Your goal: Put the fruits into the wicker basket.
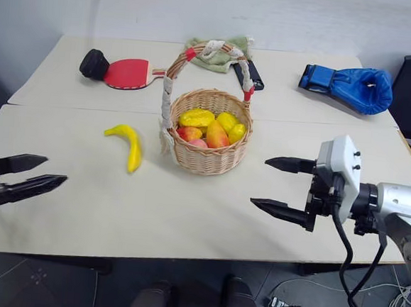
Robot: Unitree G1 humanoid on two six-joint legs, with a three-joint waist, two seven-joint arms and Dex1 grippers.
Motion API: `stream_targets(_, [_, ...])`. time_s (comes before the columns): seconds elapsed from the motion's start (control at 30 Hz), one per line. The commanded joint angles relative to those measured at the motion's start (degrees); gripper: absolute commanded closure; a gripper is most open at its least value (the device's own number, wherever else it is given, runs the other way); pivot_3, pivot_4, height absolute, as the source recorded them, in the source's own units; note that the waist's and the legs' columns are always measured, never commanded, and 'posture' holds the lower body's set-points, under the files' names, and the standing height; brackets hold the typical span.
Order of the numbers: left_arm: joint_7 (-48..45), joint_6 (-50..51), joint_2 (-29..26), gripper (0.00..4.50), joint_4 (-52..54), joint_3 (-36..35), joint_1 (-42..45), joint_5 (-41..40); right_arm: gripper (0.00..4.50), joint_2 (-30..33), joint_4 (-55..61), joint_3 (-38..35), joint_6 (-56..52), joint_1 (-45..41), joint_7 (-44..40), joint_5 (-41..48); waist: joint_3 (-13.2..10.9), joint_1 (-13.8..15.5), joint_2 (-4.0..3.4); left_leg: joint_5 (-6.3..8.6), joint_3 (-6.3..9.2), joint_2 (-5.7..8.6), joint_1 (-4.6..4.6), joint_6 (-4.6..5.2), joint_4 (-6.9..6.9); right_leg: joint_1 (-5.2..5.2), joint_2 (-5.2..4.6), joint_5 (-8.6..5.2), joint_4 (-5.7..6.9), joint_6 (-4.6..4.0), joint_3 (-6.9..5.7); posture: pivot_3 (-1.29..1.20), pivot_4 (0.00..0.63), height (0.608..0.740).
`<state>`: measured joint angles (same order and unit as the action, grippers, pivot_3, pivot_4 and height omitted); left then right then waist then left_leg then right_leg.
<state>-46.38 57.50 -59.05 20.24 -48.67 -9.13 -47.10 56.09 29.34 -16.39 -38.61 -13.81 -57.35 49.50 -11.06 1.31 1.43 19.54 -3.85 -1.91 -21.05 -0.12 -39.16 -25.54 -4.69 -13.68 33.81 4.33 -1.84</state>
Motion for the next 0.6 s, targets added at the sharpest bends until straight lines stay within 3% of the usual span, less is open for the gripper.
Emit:
stream_targets(0.03, [2.1, 2.0, -0.5, 0.03, 2.9, 0.0, 1.4, -1.0, 0.00, 0.3, 0.3, 0.4, 0.7, -1.2, -0.7, -0.2, 0.0, 0.0, -0.01, 0.00, 0.00, 0.00, 0.00, 0.00, 0.00, 0.00, -0.03, 0.00, 0.02, 0.00, 0.00, 0.00, 0.150, 0.740])
stream_targets(0.2, [18.0, 13.5, 2.6, 0.03, 4.4, 10.5, 17.0, -4.4, 0.00, -0.2, 1.3, 0.5, 0.3, -1.0, -0.2, -0.1, 0.0, 0.2, 0.00, 0.00, 0.09, -0.07, 0.00, 0.00, 0.02, 0.03, -0.14, 0.12, 0.18, 0.20, -0.01, 0.00, 0.150, 0.740])
stream_targets(0.27, [27.3, 22.0, 8.3, 0.03, 2.7, 15.0, 28.2, -3.6, 0.00, -0.4, 1.6, 0.4, 0.1, -0.8, 0.2, 0.0, 0.0, 0.2, -0.02, -0.02, 0.08, 0.09, 0.00, 0.01, 0.02, 0.04, -0.13, 0.61, 0.12, 1.02, -0.01, 0.00, 0.150, 0.740])
stream_targets(0.4, [40.1, 34.0, 23.0, 0.03, -2.7, 19.4, 46.5, 3.1, 0.00, -1.2, 2.7, 0.5, 0.1, -0.3, 1.8, 0.0, 0.0, 0.1, 0.11, -0.10, 0.08, 0.18, -0.05, 0.02, -0.03, 0.11, -0.06, 0.77, 0.22, 1.13, -0.03, 0.00, 0.150, 0.740])
stream_targets(0.5, [42.9, 35.0, 25.8, 0.03, -6.7, 25.7, 50.0, 7.9, 0.00, -1.8, 3.5, 0.8, 0.2, -0.2, 2.9, -0.2, 0.1, -0.5, 0.15, -0.30, 0.02, 0.13, -0.10, -0.33, -0.02, 0.09, 0.03, 0.85, 0.18, 1.12, -0.02, 0.00, 0.150, 0.740])
stream_targets(0.6, [47.2, 34.1, 29.2, 0.03, -13.3, 26.8, 52.9, 14.2, 0.00, -2.2, 4.1, 0.3, 0.1, 0.4, 4.0, 0.0, 0.1, -1.2, 0.16, -0.30, -0.04, 0.11, -0.04, -0.36, 0.06, 0.07, 0.06, 0.82, 0.13, 1.09, 0.03, 0.00, 0.150, 0.740])
